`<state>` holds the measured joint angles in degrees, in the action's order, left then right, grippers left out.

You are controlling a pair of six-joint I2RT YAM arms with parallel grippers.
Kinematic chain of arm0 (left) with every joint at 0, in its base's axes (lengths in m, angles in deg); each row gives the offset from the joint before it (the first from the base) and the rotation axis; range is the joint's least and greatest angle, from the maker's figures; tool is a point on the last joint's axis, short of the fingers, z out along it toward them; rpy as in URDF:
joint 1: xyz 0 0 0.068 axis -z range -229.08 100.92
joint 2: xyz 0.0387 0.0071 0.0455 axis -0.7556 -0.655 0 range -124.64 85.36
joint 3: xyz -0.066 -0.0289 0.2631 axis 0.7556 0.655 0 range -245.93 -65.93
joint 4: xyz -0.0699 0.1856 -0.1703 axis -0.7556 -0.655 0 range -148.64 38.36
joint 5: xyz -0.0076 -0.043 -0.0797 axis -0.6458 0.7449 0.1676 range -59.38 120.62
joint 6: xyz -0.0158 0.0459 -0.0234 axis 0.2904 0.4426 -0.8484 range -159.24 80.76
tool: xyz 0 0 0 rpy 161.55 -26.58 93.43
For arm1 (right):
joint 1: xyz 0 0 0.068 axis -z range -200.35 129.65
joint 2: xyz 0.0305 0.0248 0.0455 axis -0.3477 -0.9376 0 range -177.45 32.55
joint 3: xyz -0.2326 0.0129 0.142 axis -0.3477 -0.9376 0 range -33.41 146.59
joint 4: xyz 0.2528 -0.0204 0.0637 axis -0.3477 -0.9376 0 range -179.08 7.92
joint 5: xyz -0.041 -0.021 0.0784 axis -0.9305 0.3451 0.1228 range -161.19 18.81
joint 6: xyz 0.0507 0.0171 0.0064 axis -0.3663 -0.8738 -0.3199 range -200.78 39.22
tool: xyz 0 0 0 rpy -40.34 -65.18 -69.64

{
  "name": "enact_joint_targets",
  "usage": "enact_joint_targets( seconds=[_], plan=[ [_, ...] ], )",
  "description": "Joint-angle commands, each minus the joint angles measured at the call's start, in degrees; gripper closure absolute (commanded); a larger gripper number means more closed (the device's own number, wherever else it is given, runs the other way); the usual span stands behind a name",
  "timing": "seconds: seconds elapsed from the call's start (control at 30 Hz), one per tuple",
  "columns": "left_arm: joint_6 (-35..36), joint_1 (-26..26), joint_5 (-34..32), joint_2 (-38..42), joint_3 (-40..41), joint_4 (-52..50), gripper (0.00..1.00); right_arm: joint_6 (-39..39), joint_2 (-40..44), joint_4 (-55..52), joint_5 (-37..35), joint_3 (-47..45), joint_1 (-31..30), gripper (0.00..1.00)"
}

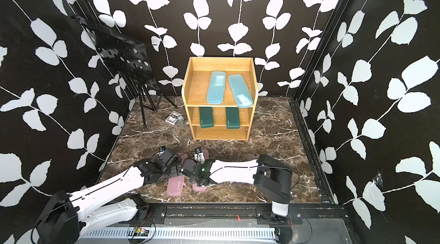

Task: Place the pencil cases on the shelf according to color
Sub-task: Pick up the pencil case from the center of the board.

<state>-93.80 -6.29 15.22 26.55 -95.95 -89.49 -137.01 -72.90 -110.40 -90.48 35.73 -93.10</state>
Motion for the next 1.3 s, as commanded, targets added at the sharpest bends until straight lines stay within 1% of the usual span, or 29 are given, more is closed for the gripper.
enact_joint_targets(
  seconds=[0.0, 0.1, 0.2, 0.33, 0.53, 0.57, 0.6, 0.7, 0.73, 0.87, 0.93, 1.0, 1.03, 1.07, 1.1, 1.13, 1.2, 1.23, 1.27],
  plan=[
    [-0.6, -0.3, 2.1, 1.7, 2.0, 1.2, 0.01, -2.0, -0.1, -6.8, -3.7, -0.3, -0.2, 0.01],
    [-0.2, -0.2, 4.0, 1.3, 2.0, 3.5, 0.01, -3.4, 3.3, -4.9, -5.1, -6.2, -0.1, 0.01],
    [-0.3, -0.2, 6.7, -0.1, 1.5, 5.5, 0.01, -3.1, 7.8, -3.8, -5.6, -11.9, 0.8, 0.0],
    [0.0, -0.2, 8.1, -1.5, 0.4, 7.5, 0.01, -0.3, 14.8, -1.5, -4.5, -17.4, 2.3, 0.01],
    [1.6, -0.2, 7.4, 0.9, -0.6, 7.4, 0.01, 5.6, 25.2, 0.5, -0.9, -19.5, 2.4, 0.01],
    [2.0, -0.2, 7.6, 1.3, -0.2, 7.9, 0.01, 6.2, 26.0, 1.3, -0.6, -20.1, 2.4, 0.03],
    [1.9, -0.2, 7.7, 1.8, 0.3, 8.2, 0.01, 6.8, 26.4, 1.8, -0.2, -21.0, 2.4, 0.08],
    [1.1, -0.2, 6.4, 3.7, 1.7, 6.2, 0.01, 7.5, 24.9, 2.5, 0.6, -21.4, 2.4, 0.36],
    [1.0, -0.2, 5.9, 4.6, 2.1, 5.1, 0.01, 8.0, 23.7, 2.7, 1.9, -20.8, 2.4, 0.42],
    [0.7, -0.2, 4.5, 9.3, 4.3, 4.1, 0.01, 7.5, 17.6, 5.6, 5.7, -18.9, 1.6, 0.52],
    [0.2, -0.2, 4.5, 11.3, 5.3, 4.0, 0.01, 6.0, 13.0, 6.8, 6.5, -18.6, 1.5, 0.6],
    [-0.2, -0.2, 5.2, 12.2, 5.7, 3.7, 0.01, 4.9, 8.9, 6.8, 6.4, -18.6, 1.5, 0.63],
    [-0.2, -0.2, 5.6, 12.3, 5.8, 3.6, 0.01, 3.5, 7.7, 5.7, 5.3, -18.5, 1.5, 0.65],
    [-0.1, -0.2, 5.9, 12.2, 5.8, 3.6, 0.01, 2.3, 7.5, 4.5, 4.2, -18.4, 1.4, 0.64],
    [0.3, -0.2, 6.4, 12.0, 5.7, 3.6, 0.01, 1.9, 8.3, 3.9, 3.2, -18.5, 1.2, 0.61],
    [1.0, -0.2, 6.3, 11.5, 5.4, 3.1, 0.01, 2.0, 9.9, 3.4, 2.2, -18.6, 0.8, 0.52],
    [1.6, -0.2, 5.4, 11.0, 4.3, 0.9, 0.01, 1.8, 13.2, 1.5, -0.4, -18.6, 0.3, 0.31],
    [1.8, -0.2, 4.5, 10.8, 3.7, 0.0, 0.01, 1.7, 17.0, 0.3, -1.6, -18.8, 0.1, 0.24],
    [2.1, -0.2, 4.0, 10.9, 3.4, -0.4, 0.01, 1.5, 19.2, -0.7, -2.6, -18.9, 0.0, 0.19]
  ],
)
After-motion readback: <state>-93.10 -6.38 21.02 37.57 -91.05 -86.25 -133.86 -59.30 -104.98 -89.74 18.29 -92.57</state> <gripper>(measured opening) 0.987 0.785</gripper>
